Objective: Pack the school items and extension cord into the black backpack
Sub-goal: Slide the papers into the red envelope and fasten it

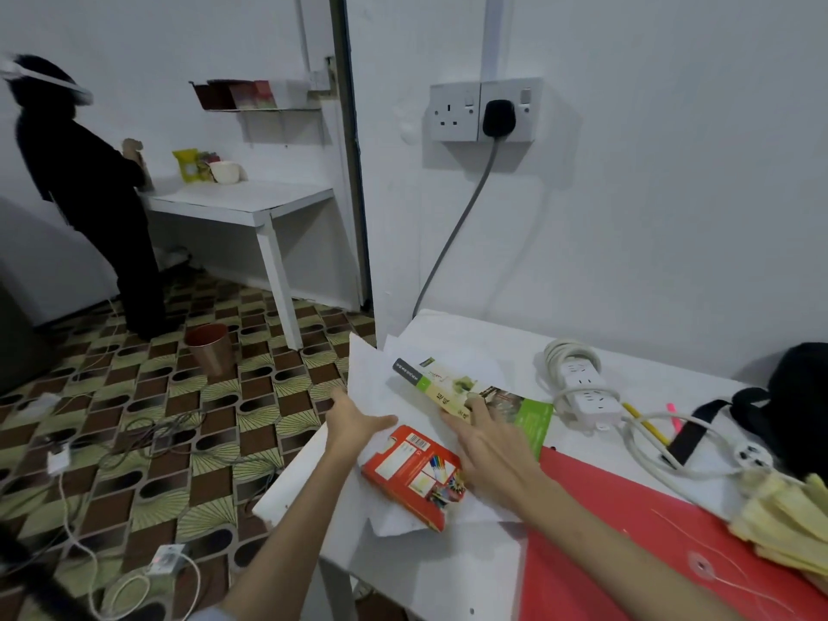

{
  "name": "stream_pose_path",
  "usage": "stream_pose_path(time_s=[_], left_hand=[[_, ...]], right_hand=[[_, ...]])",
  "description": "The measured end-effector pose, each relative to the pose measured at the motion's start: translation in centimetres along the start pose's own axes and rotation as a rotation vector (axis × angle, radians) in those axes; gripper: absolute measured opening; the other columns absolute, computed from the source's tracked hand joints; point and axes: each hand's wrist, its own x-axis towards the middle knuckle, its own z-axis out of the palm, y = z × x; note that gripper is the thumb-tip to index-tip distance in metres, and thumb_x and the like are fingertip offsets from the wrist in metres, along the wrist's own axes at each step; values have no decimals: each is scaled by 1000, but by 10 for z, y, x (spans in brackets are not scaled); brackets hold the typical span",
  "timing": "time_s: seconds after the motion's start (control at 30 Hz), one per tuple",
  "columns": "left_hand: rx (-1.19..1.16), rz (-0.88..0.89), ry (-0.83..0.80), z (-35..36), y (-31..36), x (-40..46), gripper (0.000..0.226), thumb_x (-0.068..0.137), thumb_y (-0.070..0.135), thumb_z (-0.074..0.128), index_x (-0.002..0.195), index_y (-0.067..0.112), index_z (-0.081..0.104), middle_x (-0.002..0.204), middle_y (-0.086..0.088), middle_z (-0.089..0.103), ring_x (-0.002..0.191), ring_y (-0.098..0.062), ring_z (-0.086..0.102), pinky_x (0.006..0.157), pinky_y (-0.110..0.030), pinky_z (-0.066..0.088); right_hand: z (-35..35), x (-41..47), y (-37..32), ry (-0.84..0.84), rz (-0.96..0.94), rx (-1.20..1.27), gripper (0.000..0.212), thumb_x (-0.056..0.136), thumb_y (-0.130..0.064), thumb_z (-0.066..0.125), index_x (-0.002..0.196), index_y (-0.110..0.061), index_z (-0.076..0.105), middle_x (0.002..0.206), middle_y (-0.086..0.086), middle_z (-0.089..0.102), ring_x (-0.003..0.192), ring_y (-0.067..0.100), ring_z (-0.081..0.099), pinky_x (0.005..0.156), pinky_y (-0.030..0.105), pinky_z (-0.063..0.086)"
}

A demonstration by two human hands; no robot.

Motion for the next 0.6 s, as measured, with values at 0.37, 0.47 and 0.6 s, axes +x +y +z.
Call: stream_pose_path(time_s=[0.37, 0.47, 0.6], left_hand=[[-214, -150, -231, 1, 1, -1, 31, 76, 15, 76, 93, 10, 51, 82, -7, 62, 71, -21, 63, 56, -30, 50], [-160, -101, -200, 3, 5, 3, 32, 75, 15, 76, 97, 7, 53, 96, -12, 65, 85, -26, 65, 75, -38, 55], [-149, -46, -173, 2, 6, 10, 33, 73, 12, 77, 99, 1, 60, 98, -16, 69, 85, -30, 68, 81, -44, 55]], right_hand=[[-5, -17, -21, -233, 98, 125, 129, 36, -96, 29, 146, -32, 8, 149, 10, 14, 133, 34, 19, 111, 49, 18], [3, -15, -19, -205, 103, 93, 125, 43, -96, 39, 146, -31, 10, 148, 11, 16, 130, 35, 25, 109, 49, 22], [18, -12, -18, -43, 108, 12, 94, 61, -80, 36, 137, -26, 40, 129, 15, 43, 105, 38, 50, 89, 50, 42]])
